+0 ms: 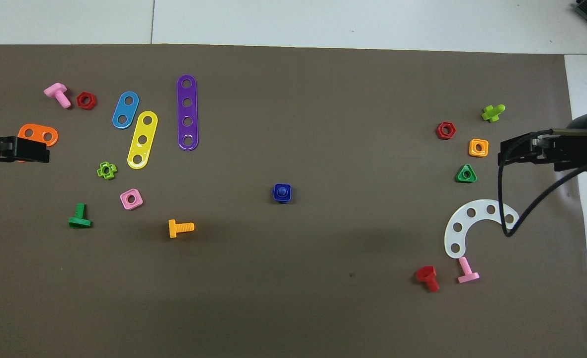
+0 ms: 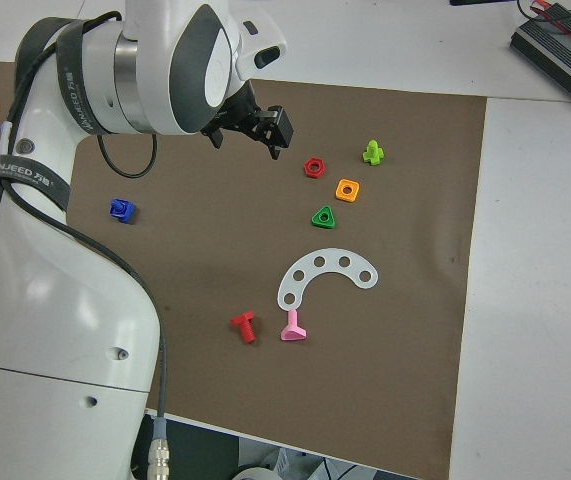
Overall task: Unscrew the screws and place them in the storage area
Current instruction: 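Move the left gripper toward the blue square nut in the middle, then lower the left gripper and grasp the blue square nut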
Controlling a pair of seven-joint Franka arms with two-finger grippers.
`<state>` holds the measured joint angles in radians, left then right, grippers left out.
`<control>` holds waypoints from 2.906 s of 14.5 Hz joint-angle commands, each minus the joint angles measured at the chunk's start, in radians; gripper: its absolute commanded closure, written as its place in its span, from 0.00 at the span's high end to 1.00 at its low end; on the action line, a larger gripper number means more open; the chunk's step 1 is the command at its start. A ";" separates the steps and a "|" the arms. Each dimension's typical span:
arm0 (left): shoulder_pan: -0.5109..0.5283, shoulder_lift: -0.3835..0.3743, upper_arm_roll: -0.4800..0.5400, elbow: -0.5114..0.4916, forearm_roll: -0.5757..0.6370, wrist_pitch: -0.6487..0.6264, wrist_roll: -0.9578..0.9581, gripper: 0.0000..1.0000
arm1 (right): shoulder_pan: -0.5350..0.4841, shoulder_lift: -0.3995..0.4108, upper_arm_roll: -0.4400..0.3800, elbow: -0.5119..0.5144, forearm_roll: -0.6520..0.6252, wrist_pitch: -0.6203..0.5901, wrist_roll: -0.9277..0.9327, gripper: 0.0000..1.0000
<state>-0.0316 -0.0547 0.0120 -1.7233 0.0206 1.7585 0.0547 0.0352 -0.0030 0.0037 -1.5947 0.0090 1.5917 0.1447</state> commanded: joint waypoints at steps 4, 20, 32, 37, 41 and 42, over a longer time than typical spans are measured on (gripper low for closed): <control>-0.017 -0.020 -0.003 -0.041 0.022 -0.018 0.013 1.00 | -0.008 -0.025 0.001 -0.030 0.028 0.014 -0.023 1.00; -0.571 0.303 -0.014 0.008 -0.088 0.390 -0.598 1.00 | -0.008 -0.025 0.002 -0.028 0.028 0.014 -0.023 1.00; -0.625 0.521 -0.009 0.015 0.047 0.513 -0.605 0.99 | -0.008 -0.025 0.001 -0.030 0.028 0.014 -0.023 1.00; -0.636 0.513 -0.014 -0.030 0.047 0.533 -0.598 0.88 | -0.008 -0.025 0.002 -0.028 0.028 0.014 -0.023 1.00; -0.640 0.504 -0.015 -0.073 0.047 0.564 -0.598 0.79 | -0.008 -0.025 0.001 -0.028 0.028 0.014 -0.023 1.00; -0.645 0.504 -0.015 -0.071 0.045 0.561 -0.598 0.74 | -0.008 -0.025 0.001 -0.028 0.028 0.014 -0.023 1.00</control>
<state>-0.6615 0.4707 -0.0124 -1.7642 0.0435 2.2984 -0.5429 0.0352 -0.0038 0.0037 -1.5953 0.0090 1.5917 0.1447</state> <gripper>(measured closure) 0.154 0.000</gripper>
